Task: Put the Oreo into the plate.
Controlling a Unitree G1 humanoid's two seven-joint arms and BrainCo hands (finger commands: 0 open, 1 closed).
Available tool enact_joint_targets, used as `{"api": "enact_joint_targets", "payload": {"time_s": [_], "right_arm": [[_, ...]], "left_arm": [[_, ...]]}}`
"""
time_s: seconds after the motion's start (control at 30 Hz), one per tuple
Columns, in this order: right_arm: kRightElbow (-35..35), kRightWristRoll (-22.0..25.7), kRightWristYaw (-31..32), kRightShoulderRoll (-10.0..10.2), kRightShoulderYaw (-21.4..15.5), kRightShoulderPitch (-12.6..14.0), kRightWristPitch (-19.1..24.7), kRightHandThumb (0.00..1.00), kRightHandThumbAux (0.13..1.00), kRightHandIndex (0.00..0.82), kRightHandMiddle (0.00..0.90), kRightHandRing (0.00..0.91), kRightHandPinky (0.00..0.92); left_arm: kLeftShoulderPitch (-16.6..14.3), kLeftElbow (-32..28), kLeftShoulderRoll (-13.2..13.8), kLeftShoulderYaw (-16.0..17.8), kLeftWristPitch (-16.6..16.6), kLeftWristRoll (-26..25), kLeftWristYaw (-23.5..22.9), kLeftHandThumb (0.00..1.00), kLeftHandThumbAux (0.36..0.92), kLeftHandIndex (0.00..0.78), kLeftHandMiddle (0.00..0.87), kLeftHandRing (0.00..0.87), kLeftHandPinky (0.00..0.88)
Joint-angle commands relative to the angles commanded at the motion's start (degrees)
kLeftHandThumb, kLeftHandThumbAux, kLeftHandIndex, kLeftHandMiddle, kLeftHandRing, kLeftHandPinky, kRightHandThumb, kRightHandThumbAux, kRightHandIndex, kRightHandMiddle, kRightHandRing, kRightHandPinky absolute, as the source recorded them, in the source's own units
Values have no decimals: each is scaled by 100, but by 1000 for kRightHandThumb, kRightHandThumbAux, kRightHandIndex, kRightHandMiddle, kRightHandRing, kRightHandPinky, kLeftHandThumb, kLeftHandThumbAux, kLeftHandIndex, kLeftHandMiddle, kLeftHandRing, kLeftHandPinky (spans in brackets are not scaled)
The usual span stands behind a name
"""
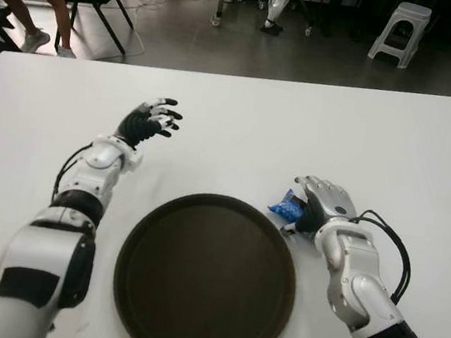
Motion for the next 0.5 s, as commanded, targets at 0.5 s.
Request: {"api": "enact_joint_targets", "payload": {"time_s": [0.5], "right_arm": [[222,-13,183,-112,40,-139,73,0,756,64,58,73,93]], "left_arm": [[-4,-15,-8,-8,42,11,25,126,660,210,334,338,354]]}}
